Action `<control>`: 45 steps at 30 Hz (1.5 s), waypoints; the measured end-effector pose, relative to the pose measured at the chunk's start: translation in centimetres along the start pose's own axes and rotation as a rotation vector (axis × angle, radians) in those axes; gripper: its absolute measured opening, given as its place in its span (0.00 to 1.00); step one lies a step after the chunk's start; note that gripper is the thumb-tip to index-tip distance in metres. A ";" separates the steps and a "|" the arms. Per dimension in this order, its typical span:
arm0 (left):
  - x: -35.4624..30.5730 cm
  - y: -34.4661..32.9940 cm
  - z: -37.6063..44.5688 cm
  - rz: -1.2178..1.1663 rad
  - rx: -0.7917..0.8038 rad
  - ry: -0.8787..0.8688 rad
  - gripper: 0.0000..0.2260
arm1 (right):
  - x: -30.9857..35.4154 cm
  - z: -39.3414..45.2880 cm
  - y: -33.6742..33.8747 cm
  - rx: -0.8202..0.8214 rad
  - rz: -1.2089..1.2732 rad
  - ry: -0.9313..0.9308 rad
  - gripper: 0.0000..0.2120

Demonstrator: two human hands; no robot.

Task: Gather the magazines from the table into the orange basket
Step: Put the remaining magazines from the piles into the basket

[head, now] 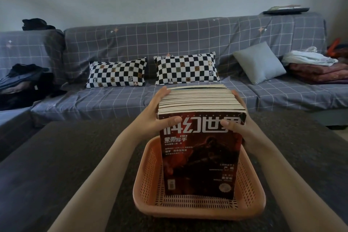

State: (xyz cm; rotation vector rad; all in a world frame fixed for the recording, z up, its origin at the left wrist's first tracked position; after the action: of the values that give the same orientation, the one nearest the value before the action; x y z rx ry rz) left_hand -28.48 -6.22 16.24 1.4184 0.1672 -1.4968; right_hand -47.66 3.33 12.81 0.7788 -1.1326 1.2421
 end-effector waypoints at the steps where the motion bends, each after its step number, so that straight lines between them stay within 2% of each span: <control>1: 0.1 -0.1 0.2 -0.059 -0.018 -0.002 0.53 | 0.0 0.2 0.0 0.002 0.000 -0.004 0.47; 4: 1.4 -0.8 0.5 -0.262 -0.077 0.046 0.57 | 0.0 0.8 -0.1 0.008 -0.042 -0.008 0.41; 7: 2.8 -2.1 0.5 -0.466 -0.092 0.089 0.56 | -0.3 1.1 0.3 0.004 -0.047 -0.014 0.40; 11: 4.5 -2.9 0.4 -0.528 -0.133 0.154 0.58 | -1.8 0.6 1.0 -0.028 -0.028 -0.074 0.48; 14: 6.0 -3.6 -0.6 -0.513 -0.134 0.206 0.56 | -3.2 -0.6 1.3 -0.060 -0.083 -0.134 0.44; 17: 8.2 -5.1 -2.4 -0.503 -0.146 0.282 0.52 | -5.2 -2.3 1.2 -0.091 -0.136 -0.195 0.42; 20: 9.7 -6.5 -3.6 -0.589 -0.206 0.345 0.44 | -7.0 -3.2 0.9 -0.142 -0.107 -0.223 0.46; 23: 9.8 -7.0 -3.8 -0.663 -0.256 0.370 0.36 | -7.3 -3.5 0.8 -0.190 -0.057 -0.233 0.45; 26: 9.5 -6.9 -3.8 -0.660 -0.263 0.368 0.32 | -7.3 -3.4 0.8 -0.193 -0.060 -0.249 0.46; 28: 9.3 -6.7 -3.9 -0.653 -0.256 0.379 0.34 | -7.2 -3.5 0.8 -0.189 -0.079 -0.260 0.46; 31: 9.4 -7.1 -4.5 -0.615 -0.216 0.399 0.44 | -7.5 -4.3 0.7 -0.190 -0.107 -0.285 0.41; 33: 9.4 -7.6 -5.1 -0.605 -0.201 0.414 0.50 | -7.7 -4.8 0.7 -0.207 -0.164 -0.291 0.42; 35: 9.4 -8.0 -5.3 -0.615 -0.221 0.422 0.49 | -7.8 -5.1 0.6 -0.211 -0.182 -0.302 0.46; 40: 8.7 -8.3 -5.5 -0.654 -0.252 0.427 0.47 | -7.3 -5.5 0.2 -0.198 -0.098 -0.309 0.33; 45: 8.0 -8.3 -5.6 -0.671 -0.235 0.429 0.51 | -7.1 -5.3 0.1 -0.197 -0.132 -0.306 0.35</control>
State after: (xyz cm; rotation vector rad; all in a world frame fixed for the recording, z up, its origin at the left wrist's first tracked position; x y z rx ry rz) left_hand -29.00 -2.87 3.82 1.5471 1.1400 -1.5913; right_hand -46.13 6.05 4.46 0.8980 -1.4041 0.9050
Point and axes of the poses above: each hand's wrist, its own z-axis towards the middle knuckle, its own y-axis out of the back of the hand, x = y × z, the point moved 10 cm from there along z, towards the middle knuckle, and after that the axes turned 4 degrees about -x, right-handed, at the moved point
